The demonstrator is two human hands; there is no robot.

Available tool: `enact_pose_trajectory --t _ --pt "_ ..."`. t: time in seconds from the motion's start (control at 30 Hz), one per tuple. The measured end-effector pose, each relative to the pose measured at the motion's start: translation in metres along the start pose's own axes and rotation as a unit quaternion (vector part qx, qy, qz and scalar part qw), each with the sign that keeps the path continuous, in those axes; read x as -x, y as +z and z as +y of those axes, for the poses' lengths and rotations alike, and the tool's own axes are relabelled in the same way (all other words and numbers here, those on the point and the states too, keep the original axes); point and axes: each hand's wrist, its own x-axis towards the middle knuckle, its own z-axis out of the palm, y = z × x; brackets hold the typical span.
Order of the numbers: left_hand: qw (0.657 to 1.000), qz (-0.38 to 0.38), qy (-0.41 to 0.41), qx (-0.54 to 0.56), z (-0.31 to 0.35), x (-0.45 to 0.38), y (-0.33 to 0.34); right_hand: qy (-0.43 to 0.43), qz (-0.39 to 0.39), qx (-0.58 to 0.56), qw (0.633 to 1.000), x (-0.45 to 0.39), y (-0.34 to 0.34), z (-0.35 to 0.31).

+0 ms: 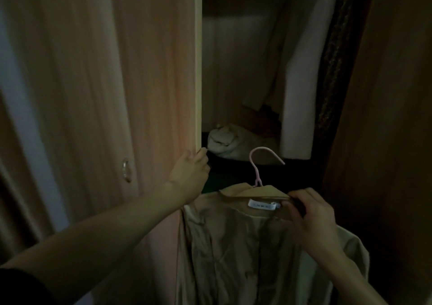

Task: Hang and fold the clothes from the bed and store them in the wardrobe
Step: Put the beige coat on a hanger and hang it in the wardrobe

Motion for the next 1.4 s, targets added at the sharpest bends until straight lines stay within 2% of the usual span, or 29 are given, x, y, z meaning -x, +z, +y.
enact_pose_trajectory --t 0.27,0.47,0.67,0.9,1.13,1.4 --pt "0.999 -0.017 -0.001 0.032 -0.041 0.089 0.007 -0.044 0.011 -0.032 0.998 0.005 0.019 -0.044" --pt "0.998 0.003 -0.031 0.047 -0.089 0.165 0.036 -0.080 0.004 -0.047 0.996 0.009 0.052 -0.099" --pt "0.988 -0.041 -0.125 0.085 -0.131 0.219 0.078 -0.094 -0.013 -0.064 0.993 0.019 0.091 -0.148" --pt "0.947 -0.122 -0.276 0.112 -0.175 0.249 0.119 -0.087 -0.033 -0.089 0.992 0.020 0.111 -0.183" --pt "0.969 -0.067 -0.210 0.113 -0.164 0.244 0.123 -0.091 -0.036 -0.087 0.991 0.011 0.116 -0.203" --pt "0.958 -0.123 -0.246 0.080 -0.179 0.252 0.135 -0.089 -0.037 -0.091 0.991 0.008 0.109 -0.193"
